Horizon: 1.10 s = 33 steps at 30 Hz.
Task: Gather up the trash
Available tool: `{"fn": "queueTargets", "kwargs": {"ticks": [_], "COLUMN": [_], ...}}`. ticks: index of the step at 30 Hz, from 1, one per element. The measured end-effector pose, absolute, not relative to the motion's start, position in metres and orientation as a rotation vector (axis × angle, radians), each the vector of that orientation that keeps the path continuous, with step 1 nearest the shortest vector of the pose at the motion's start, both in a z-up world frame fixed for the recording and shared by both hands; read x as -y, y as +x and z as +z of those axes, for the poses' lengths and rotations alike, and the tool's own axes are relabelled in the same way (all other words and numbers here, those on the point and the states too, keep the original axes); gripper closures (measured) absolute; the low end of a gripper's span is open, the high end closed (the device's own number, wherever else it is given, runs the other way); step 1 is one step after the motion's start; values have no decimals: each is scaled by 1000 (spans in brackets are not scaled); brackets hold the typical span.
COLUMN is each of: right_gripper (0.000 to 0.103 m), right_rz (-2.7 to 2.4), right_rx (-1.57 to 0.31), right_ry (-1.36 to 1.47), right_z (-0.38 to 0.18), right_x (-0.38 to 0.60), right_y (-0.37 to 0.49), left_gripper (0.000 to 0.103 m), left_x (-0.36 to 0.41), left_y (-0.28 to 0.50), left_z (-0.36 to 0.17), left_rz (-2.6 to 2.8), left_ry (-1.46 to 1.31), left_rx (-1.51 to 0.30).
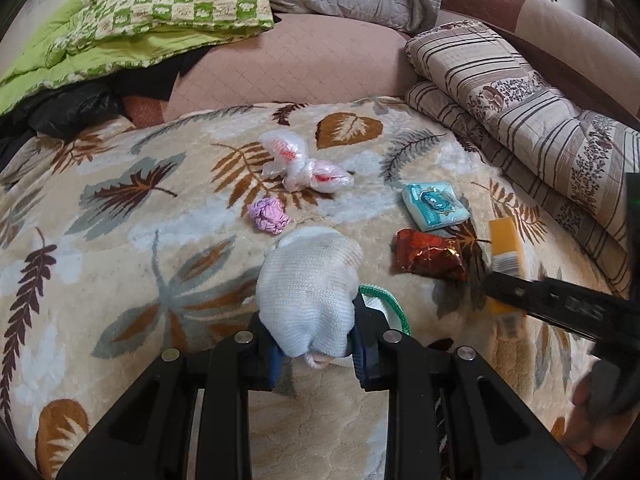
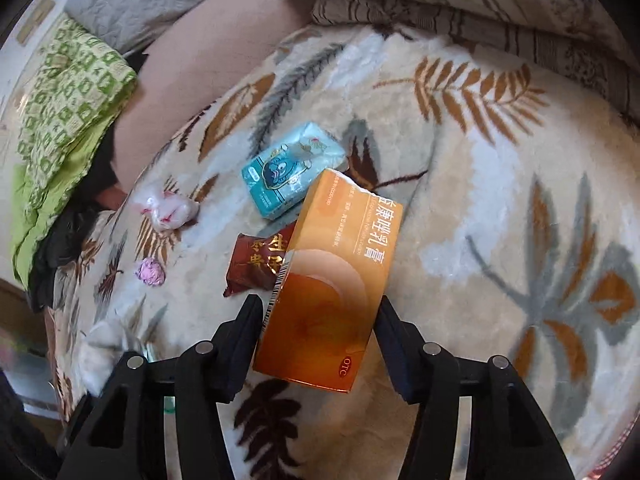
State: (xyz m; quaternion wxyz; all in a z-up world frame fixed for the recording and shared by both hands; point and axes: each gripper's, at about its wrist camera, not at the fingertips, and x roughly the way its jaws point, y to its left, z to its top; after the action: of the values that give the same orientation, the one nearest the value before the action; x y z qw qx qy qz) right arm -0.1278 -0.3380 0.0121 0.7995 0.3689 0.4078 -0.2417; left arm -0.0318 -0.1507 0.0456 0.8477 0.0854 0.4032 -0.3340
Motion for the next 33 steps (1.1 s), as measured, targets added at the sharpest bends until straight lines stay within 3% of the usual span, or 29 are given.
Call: {"fn": "queueTargets", "kwargs": {"ticks": [10, 33], "right_gripper": [43, 43], "right_rz": [-547, -594], "right_rx": [-783, -785], "right_ry": [497, 415], "right_z": [70, 69], "right_x": [305, 315], "right_y": [-178, -179], "left_gripper": [77, 77], "left_x": [160, 173], "left_y": [-46, -75], "left_z": [48, 55], "left_rz": [-738, -724], "left_ry": [232, 362], "left_rx": [-803, -664]}}
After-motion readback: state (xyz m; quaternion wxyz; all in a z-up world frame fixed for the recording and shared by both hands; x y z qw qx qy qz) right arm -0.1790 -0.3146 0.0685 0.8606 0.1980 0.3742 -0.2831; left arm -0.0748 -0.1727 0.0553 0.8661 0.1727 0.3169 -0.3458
